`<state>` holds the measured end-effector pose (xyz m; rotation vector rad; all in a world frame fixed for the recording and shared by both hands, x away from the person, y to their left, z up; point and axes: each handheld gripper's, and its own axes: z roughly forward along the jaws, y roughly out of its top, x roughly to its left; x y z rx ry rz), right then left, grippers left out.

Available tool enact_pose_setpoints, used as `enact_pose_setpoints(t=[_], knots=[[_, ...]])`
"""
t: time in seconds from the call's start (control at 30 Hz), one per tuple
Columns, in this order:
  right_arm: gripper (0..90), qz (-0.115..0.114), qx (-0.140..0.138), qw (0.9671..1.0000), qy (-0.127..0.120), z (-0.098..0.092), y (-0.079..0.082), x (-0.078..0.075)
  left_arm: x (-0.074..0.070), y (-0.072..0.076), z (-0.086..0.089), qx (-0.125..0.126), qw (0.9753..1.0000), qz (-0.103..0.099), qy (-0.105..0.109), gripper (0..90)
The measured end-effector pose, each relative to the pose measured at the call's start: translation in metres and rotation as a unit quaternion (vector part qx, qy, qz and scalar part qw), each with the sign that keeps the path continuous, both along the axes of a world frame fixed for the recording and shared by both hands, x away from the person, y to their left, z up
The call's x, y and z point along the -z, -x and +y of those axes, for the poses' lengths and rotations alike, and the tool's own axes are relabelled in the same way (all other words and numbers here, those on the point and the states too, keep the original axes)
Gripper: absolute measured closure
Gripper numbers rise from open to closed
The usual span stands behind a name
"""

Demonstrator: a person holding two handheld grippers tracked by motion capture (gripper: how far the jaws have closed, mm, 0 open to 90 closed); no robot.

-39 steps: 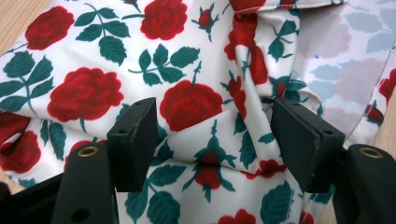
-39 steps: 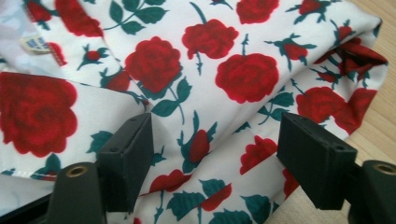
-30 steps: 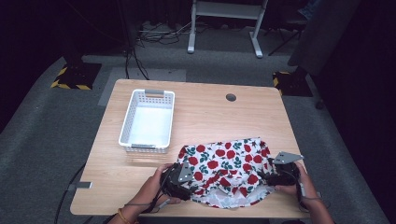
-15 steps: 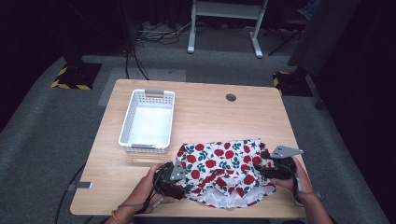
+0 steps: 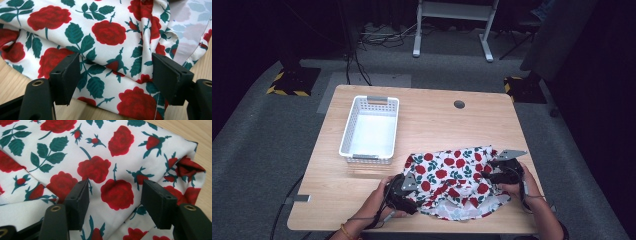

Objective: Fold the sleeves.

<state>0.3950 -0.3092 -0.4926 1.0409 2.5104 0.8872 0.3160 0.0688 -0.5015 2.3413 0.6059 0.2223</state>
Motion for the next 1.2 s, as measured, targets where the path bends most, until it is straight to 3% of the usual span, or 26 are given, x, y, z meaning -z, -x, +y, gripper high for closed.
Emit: enact_pose_setpoints(t=[0.17, 0.3, 0.43, 0.6, 0.8, 0.87, 1.07, 1.2], knots=[[37.5, -0.011, 0.013, 0.9997, 0.019, -0.005, -0.014, -0.002, -0.003, -0.002, -0.012, 0.001, 0.9998, -0.016, -0.010, 24.3], [37.2, -0.032, 0.006, 0.9986, 0.041, 0.000, -0.017, -0.006, -0.014, -0.002, -0.008, -0.003, 0.9996, -0.029, 0.000, 22.8], [35.2, -0.048, -0.001, 0.9988, 0.006, 0.004, -0.010, -0.018, -0.023, -0.003, 0.004, -0.016, 0.9992, -0.034, 0.011, 21.1], [33.8, -0.061, -0.022, 0.9978, -0.010, 0.015, 0.003, -0.030, -0.029, -0.005, 0.015, -0.031, 0.9984, -0.042, 0.022, 20.8], [33.2, -0.075, -0.074, 0.9937, -0.038, 0.048, 0.022, -0.046, -0.030, -0.011, 0.026, -0.052, 0.9974, -0.045, 0.024, 20.7], [32.4, -0.072, -0.103, 0.9909, -0.046, 0.063, 0.028, -0.047, -0.029, -0.013, 0.028, -0.056, 0.9972, -0.042, 0.025, 20.8], [32.2, -0.058, -0.159, 0.9843, -0.052, 0.105, 0.044, -0.045, -0.025, -0.019, 0.034, -0.071, 0.9965, -0.038, 0.023, 20.8], [31.9, -0.053, -0.190, 0.9795, -0.040, 0.133, 0.055, -0.039, -0.024, -0.022, 0.037, -0.077, 0.9960, -0.038, 0.025, 20.8]])
